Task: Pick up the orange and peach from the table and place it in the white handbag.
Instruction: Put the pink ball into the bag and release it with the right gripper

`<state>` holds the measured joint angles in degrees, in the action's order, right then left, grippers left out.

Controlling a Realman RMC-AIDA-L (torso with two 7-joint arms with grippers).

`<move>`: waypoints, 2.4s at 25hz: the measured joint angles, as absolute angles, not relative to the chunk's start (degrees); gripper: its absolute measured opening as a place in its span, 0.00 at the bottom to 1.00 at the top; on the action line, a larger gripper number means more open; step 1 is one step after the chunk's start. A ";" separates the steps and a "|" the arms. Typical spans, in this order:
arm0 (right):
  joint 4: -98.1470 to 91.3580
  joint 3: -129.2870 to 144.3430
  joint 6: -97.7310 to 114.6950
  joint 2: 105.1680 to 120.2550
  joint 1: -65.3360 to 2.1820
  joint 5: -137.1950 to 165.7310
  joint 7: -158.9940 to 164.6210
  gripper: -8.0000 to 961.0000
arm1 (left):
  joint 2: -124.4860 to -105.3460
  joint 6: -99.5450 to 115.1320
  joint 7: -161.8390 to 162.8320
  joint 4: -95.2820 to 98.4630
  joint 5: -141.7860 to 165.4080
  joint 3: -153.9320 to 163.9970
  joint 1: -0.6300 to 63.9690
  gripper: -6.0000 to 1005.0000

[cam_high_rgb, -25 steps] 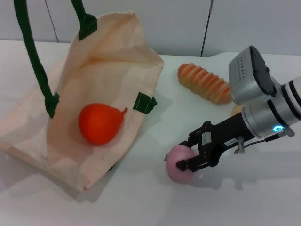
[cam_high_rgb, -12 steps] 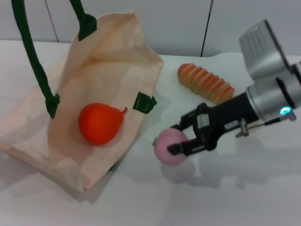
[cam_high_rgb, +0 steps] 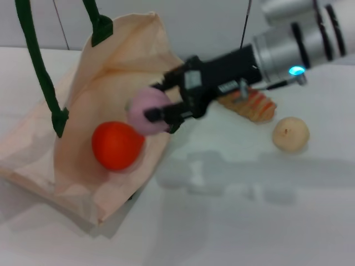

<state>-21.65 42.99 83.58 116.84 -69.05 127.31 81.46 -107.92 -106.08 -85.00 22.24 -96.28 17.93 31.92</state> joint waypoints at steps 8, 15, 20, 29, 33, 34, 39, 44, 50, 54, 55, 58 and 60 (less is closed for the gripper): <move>-14.59 43.11 69.55 117.07 -76.56 123.96 81.30 0.55 | -107.94 -106.08 -84.99 22.23 -95.84 18.17 33.03 0.14; -8.69 43.04 57.66 117.25 -80.24 122.65 80.50 0.55 | -108.09 -106.08 -84.99 22.23 -95.73 18.53 33.68 0.14; -3.88 42.82 50.31 117.33 -82.43 122.61 78.24 0.55 | -108.42 -106.08 -84.99 22.23 -95.71 18.57 34.34 0.14; 0.28 42.88 42.12 117.68 -83.35 122.99 76.38 0.55 | -108.71 -106.08 -85.10 22.23 -95.70 18.38 34.90 0.14; 2.41 42.55 42.05 117.80 -83.98 123.08 73.09 0.55 | -108.72 -106.08 -85.23 22.23 -95.71 18.22 34.90 0.14; 3.08 42.45 42.20 117.84 -84.23 123.03 71.78 0.55 | -108.72 -106.08 -85.23 22.23 -95.71 18.21 34.90 0.14; 5.60 38.97 43.26 117.89 -84.69 123.00 65.28 0.55 | -108.56 -106.00 -85.35 21.44 -95.71 18.18 34.80 0.14; 6.36 35.27 45.63 117.65 -84.39 123.06 60.40 0.57 | -108.23 -105.88 -85.51 20.90 -95.71 18.18 34.34 0.14; 6.10 33.21 45.77 117.33 -83.42 122.80 60.28 0.60 | -108.01 -105.57 -85.52 20.85 -96.12 17.97 33.00 0.14; 5.35 32.33 45.78 116.77 -81.94 122.67 60.96 0.69 | -107.70 -105.52 -85.52 20.83 -96.26 17.92 32.01 0.14; 4.80 32.11 45.84 116.73 -81.31 122.67 61.40 0.73 | -107.63 -105.48 -85.52 20.83 -96.27 17.78 31.83 0.14; 1.58 31.82 48.71 116.62 -79.12 122.80 63.39 0.85 | -107.53 -105.44 -85.52 20.83 -96.31 17.05 31.48 0.14; -1.27 32.03 52.09 116.59 -77.52 122.94 65.34 0.88 | -107.49 -105.44 -85.52 20.83 -96.32 16.28 31.29 0.14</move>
<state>-1.27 32.03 52.09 116.59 -77.52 122.94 65.34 -107.49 -105.44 -85.52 20.83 -96.32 16.28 31.29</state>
